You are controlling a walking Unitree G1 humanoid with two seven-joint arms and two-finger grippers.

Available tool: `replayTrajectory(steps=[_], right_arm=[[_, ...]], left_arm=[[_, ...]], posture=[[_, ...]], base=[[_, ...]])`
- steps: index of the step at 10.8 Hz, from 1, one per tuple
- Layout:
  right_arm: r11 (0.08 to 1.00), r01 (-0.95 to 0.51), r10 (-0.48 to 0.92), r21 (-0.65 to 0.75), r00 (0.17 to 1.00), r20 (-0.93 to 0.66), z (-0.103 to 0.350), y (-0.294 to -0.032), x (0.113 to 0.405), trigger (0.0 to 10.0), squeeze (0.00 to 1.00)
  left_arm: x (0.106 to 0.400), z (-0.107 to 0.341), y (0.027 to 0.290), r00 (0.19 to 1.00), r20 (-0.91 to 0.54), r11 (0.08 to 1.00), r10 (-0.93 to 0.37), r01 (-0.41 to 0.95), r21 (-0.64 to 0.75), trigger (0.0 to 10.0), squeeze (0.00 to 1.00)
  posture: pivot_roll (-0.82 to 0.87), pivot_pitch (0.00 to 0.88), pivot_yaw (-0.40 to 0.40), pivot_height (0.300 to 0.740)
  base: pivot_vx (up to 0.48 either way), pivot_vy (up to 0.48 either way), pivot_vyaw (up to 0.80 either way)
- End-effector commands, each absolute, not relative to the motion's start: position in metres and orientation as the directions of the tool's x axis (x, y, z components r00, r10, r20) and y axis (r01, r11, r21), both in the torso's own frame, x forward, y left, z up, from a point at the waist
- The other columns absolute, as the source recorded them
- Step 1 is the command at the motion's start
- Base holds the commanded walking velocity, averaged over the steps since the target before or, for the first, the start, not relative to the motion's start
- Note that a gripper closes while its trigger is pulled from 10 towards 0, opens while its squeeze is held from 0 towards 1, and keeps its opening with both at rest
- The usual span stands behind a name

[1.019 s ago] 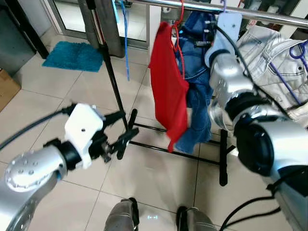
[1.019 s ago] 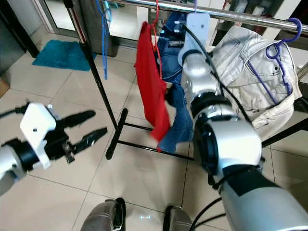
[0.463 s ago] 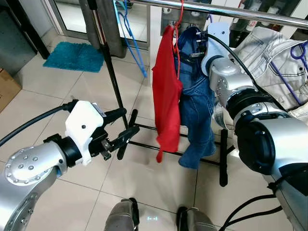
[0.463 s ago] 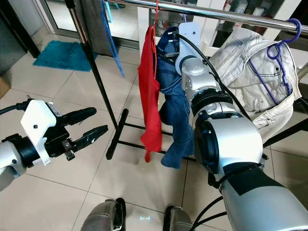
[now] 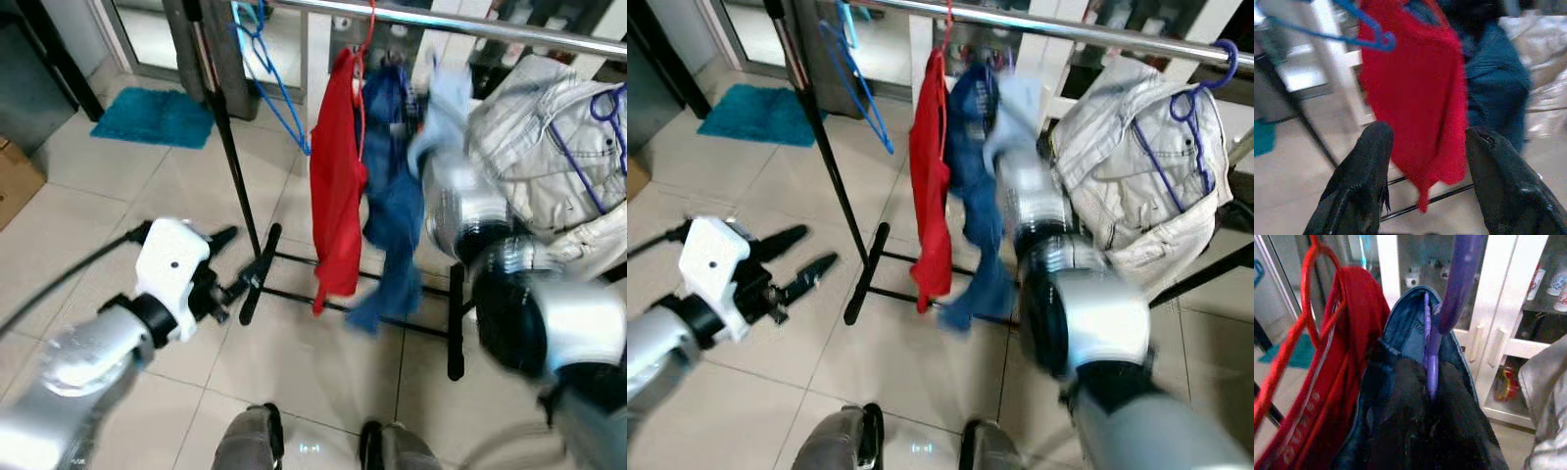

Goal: Hang hanger

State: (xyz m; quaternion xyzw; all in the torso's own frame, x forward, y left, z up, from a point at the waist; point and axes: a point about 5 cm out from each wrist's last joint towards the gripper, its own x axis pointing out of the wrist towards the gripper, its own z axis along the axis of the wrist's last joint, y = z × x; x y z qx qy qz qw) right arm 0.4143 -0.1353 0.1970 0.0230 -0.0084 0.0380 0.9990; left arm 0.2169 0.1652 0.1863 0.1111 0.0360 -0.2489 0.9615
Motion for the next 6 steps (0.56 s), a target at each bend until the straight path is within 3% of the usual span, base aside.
replayTrajectory(steps=[1,3,5,6], right_arm=[[0.993,-0.1,0.09,0.06,0.986,0.141,0.21,-0.139,0.412,10.0,0.0],[0.992,-0.11,0.097,0.069,0.981,0.17,0.19,-0.149,0.391,10.0,0.0],[0.988,-0.144,0.133,0.061,0.98,0.149,0.168,-0.151,0.331,10.0,0.0],[0.988,-0.142,0.132,0.058,0.98,0.152,0.166,-0.152,0.317,10.0,0.0]], left_arm=[[0.218,0.18,0.167,0.894,-0.123,0.873,-0.431,0.448,0.195,10.0,0.0],[0.223,0.172,0.171,0.934,-0.098,0.91,-0.343,0.357,0.209,10.0,0.0],[0.22,0.158,0.171,0.958,-0.099,0.942,-0.27,0.284,0.176,10.0,0.0],[0.22,0.156,0.169,0.96,-0.091,0.947,-0.264,0.276,0.164,10.0,0.0]], posture=[[0.11,0.122,0.034,0.74],[0.05,0.069,0.061,0.74],[0.0,0.027,0.083,0.74],[-0.02,0.019,0.086,0.74]], base=[[0.0,0.0,0.0],[0.0,0.0,0.0],[0.0,0.0,0.0],[0.0,0.0,0.0]])
